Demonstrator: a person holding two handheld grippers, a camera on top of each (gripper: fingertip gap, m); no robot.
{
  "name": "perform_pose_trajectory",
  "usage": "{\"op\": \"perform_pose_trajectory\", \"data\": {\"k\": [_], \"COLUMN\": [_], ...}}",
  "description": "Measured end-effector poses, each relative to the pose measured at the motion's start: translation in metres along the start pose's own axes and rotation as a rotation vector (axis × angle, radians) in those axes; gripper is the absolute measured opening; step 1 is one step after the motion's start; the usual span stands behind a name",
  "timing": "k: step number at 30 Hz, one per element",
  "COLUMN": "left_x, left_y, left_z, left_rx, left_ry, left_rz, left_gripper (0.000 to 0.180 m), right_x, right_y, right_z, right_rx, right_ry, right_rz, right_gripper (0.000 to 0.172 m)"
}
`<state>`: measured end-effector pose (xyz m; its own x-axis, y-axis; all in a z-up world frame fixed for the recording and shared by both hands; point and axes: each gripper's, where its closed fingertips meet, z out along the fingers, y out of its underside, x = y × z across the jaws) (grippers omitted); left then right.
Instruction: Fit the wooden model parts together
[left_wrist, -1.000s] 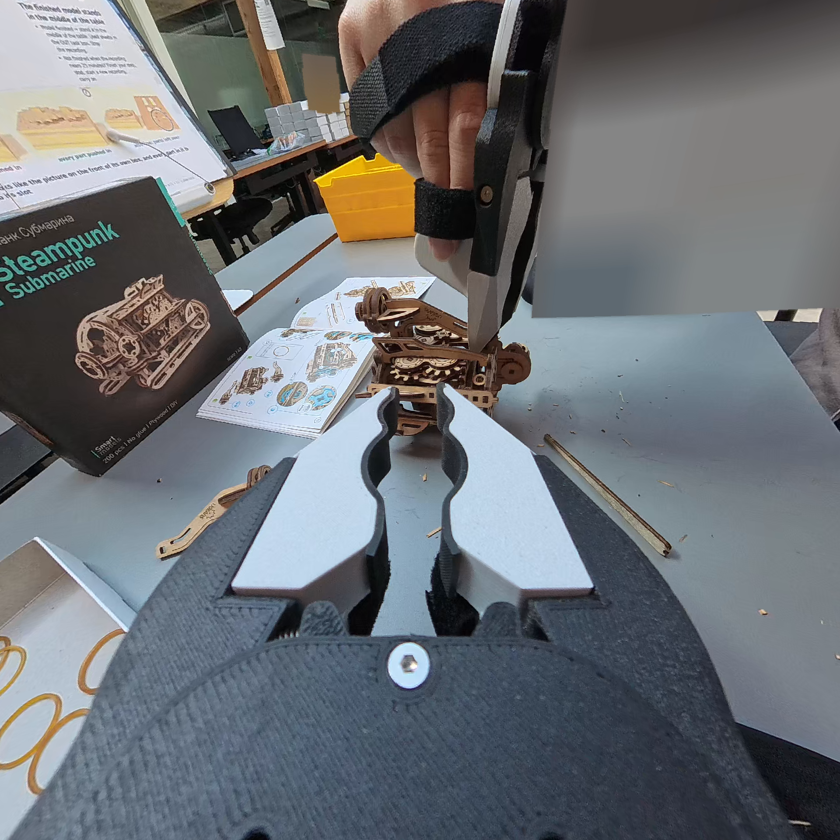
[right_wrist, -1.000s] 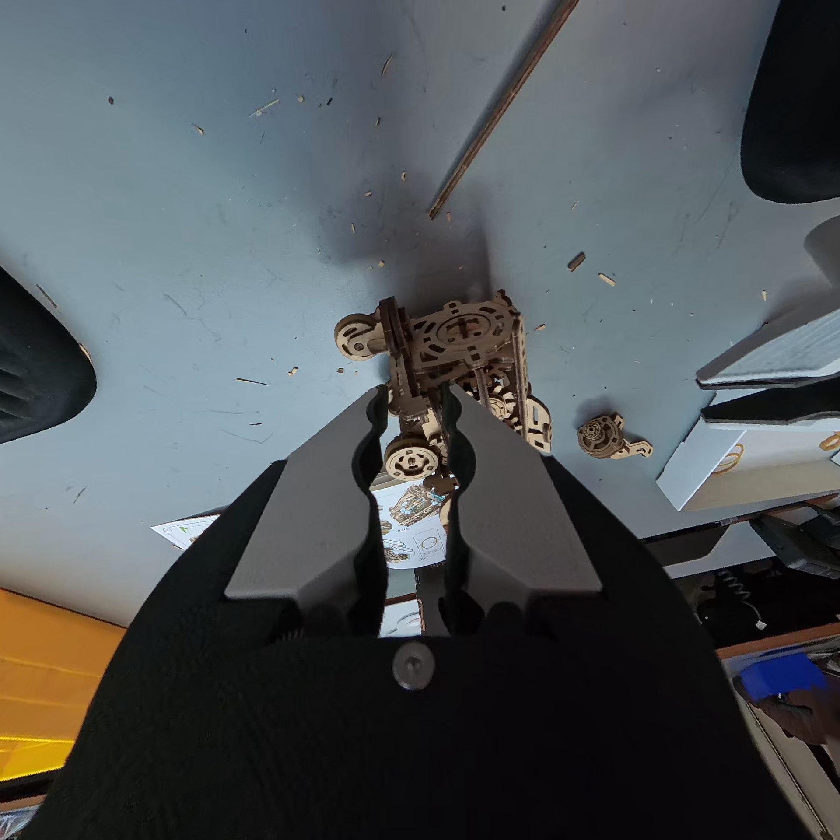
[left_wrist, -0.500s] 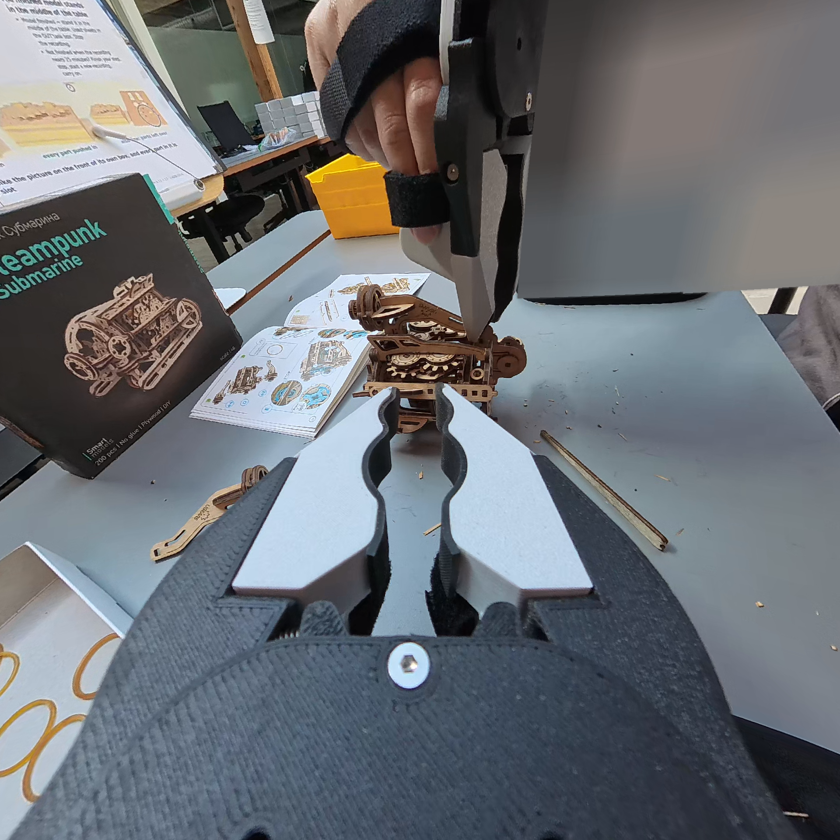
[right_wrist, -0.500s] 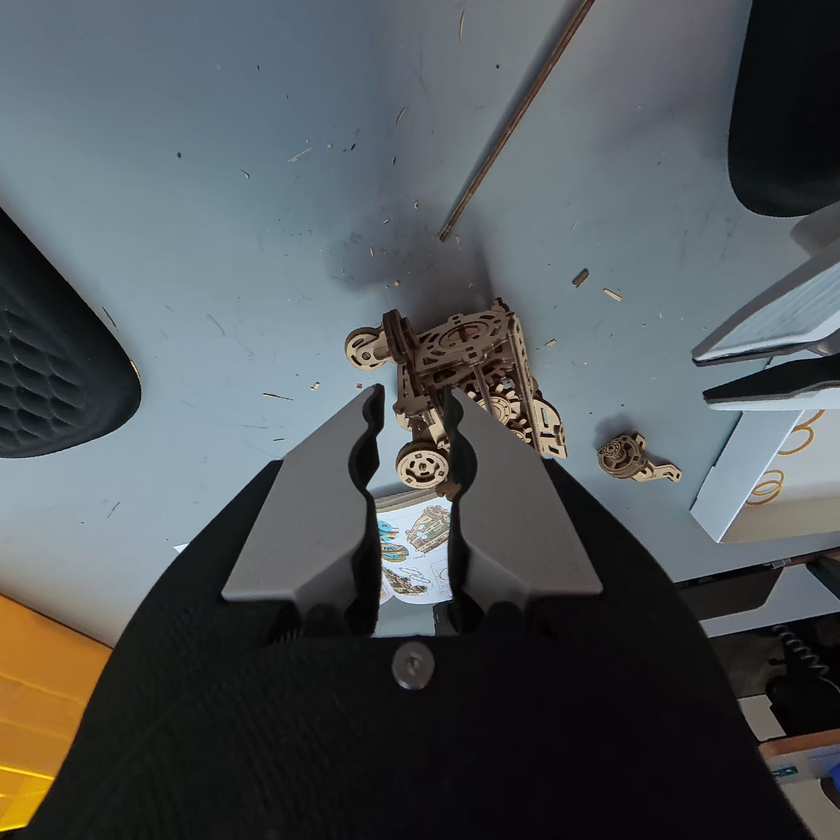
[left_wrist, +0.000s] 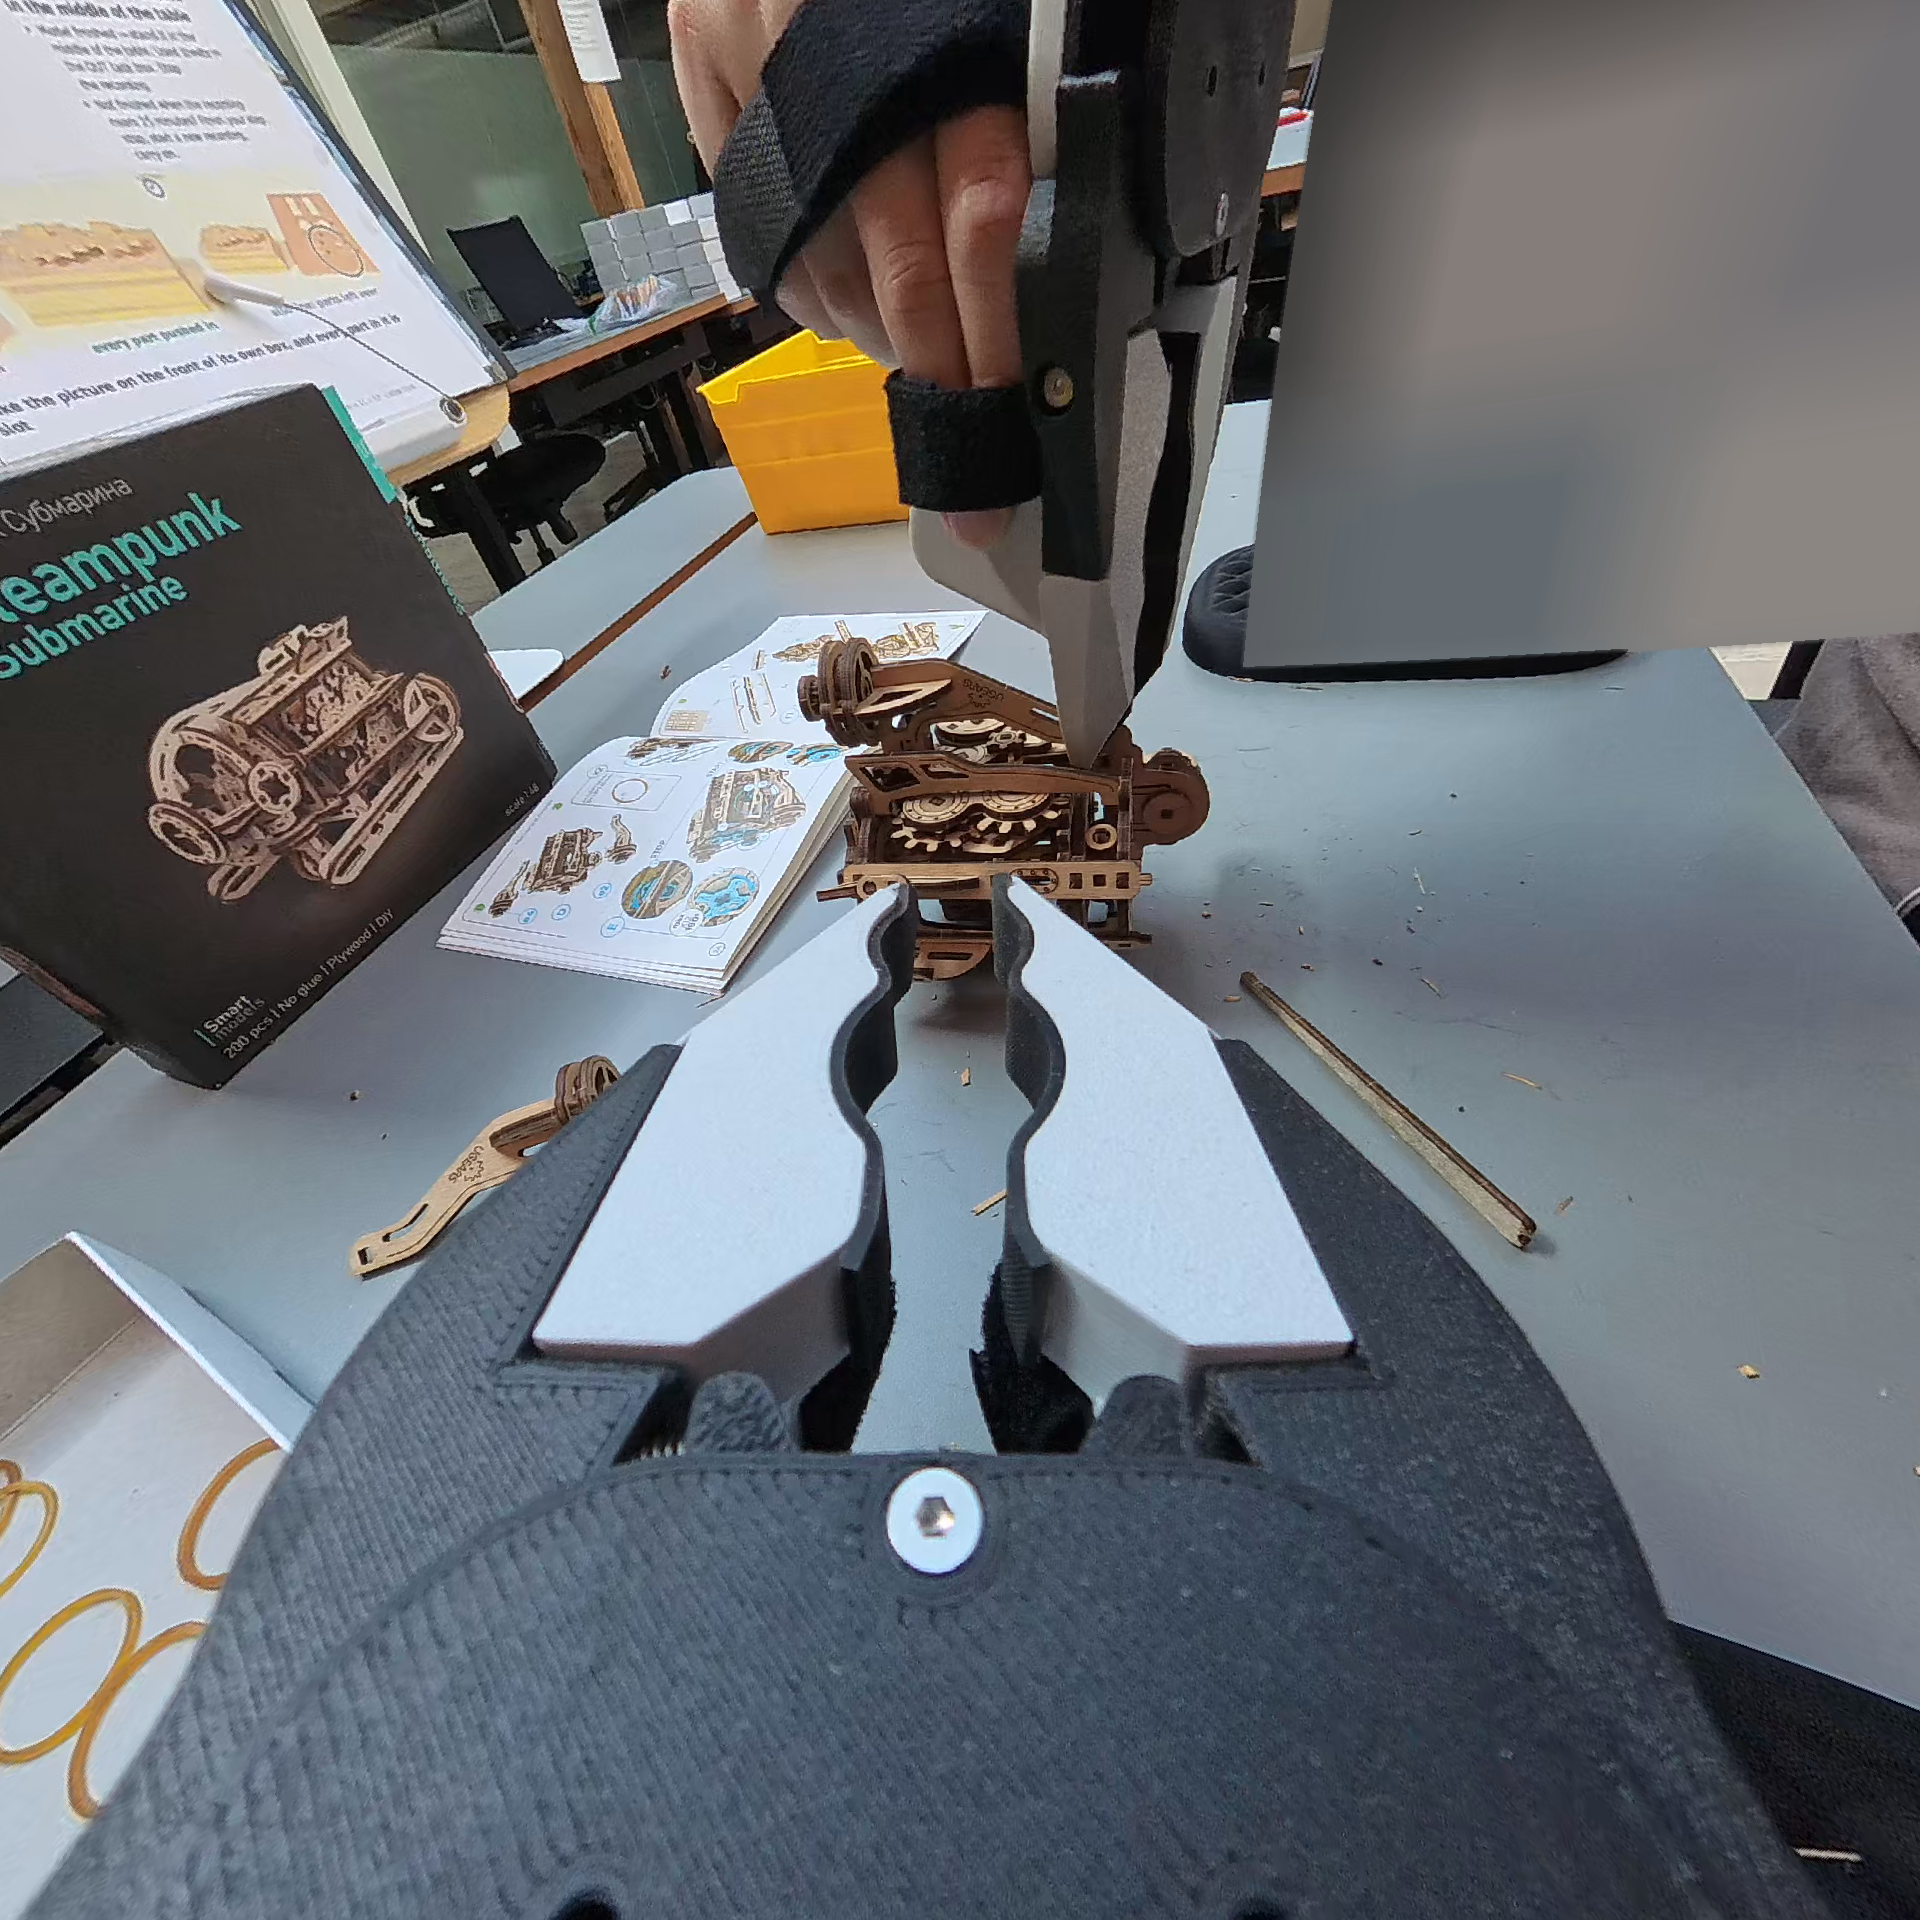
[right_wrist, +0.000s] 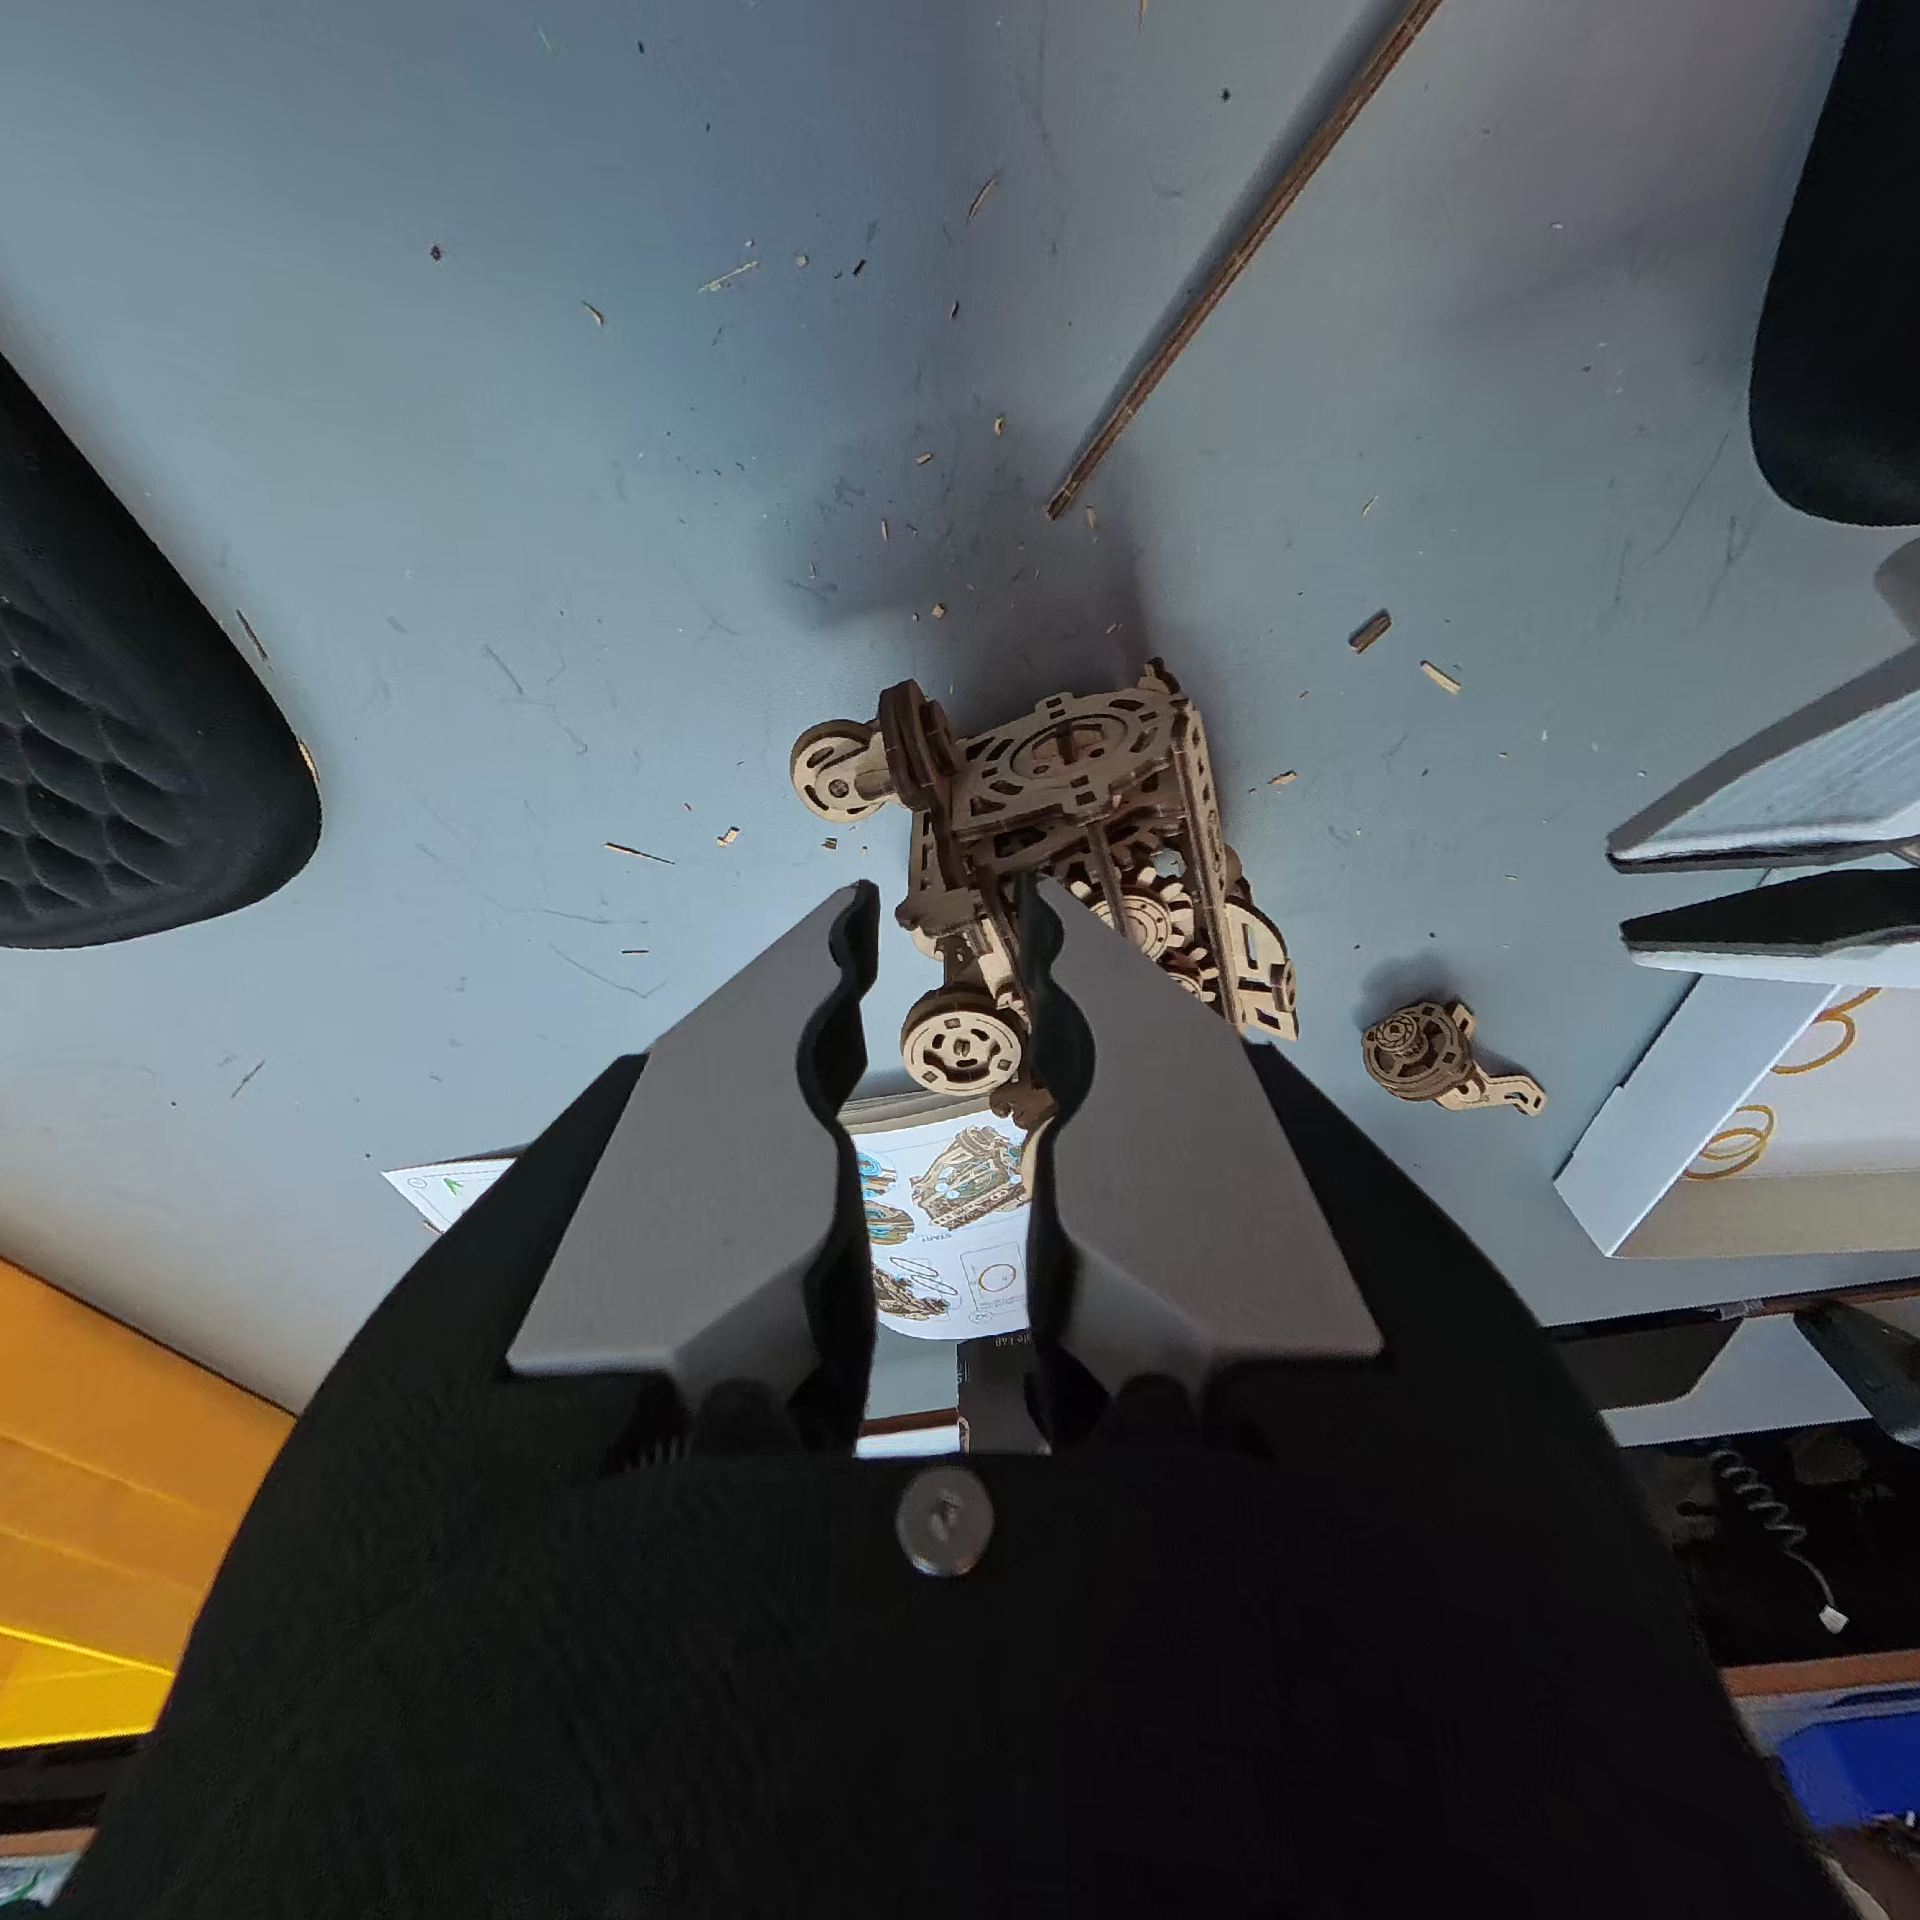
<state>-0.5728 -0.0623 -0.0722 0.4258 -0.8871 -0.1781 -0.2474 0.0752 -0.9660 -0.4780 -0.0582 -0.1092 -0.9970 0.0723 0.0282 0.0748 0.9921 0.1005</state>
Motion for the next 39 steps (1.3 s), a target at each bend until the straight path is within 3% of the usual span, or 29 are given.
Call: {"op": "perform_pose_trajectory", "data": {"k": [13, 24, 34, 39], "left_x": [0.001, -0.005, -0.005, -0.005], "left_y": [0.0, -0.001, -0.001, 0.0], "left_z": [0.0, -0.003, -0.004, -0.003], "left_rx": [-0.003, 0.007, 0.004, 0.004], "left_ry": [0.004, -0.015, -0.016, -0.013], "left_rz": [0.008, -0.007, -0.004, -0.005], "left_gripper": [0.012, 0.012, 0.012, 0.012], "right_x": [0.008, 0.057, 0.05, 0.052], "right_y": [-0.002, 0.002, -0.008, -0.012], "right_z": [0.001, 0.004, 0.003, 0.001], "right_rx": [-0.04, 0.13, 0.278, 0.302], "right_ry": [0.039, 0.125, 0.007, 0.003], "right_rz": [-0.054, 0.262, 0.387, 0.421], "right_gripper": [0.021, 0.022, 0.028, 0.023]}}
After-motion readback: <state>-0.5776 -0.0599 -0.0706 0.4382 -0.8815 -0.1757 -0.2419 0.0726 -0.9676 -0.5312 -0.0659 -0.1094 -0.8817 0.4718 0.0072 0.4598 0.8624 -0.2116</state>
